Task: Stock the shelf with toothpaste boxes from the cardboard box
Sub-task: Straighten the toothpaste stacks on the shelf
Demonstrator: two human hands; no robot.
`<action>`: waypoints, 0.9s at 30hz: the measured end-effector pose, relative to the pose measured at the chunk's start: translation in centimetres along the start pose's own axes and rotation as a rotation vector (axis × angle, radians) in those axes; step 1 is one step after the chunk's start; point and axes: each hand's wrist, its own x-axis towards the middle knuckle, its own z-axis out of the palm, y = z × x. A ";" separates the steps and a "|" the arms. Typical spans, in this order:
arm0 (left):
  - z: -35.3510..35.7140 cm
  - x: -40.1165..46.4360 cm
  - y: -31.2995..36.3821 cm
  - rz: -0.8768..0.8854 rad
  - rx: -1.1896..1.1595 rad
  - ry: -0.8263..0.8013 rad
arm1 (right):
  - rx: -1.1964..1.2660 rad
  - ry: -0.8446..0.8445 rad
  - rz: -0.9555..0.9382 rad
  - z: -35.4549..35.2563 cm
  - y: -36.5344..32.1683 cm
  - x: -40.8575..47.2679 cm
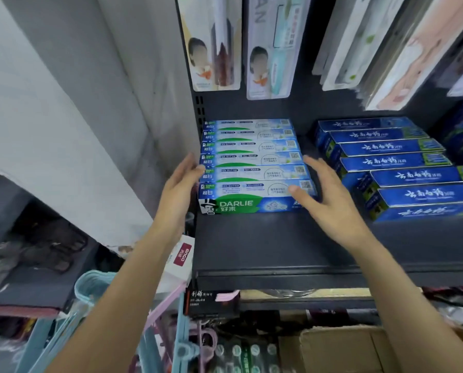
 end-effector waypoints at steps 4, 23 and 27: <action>1.2 -2.7 -1.1 0.094 0.164 -0.194 | 0.214 0.036 0.127 1.6 0.1 0.8; 0.0 -1.6 -1.5 0.066 0.425 -0.171 | 0.223 0.022 0.139 2.8 -0.6 2.1; 0.5 -2.7 0.4 0.203 0.801 -0.085 | -0.028 0.018 -0.082 -0.3 -0.4 0.1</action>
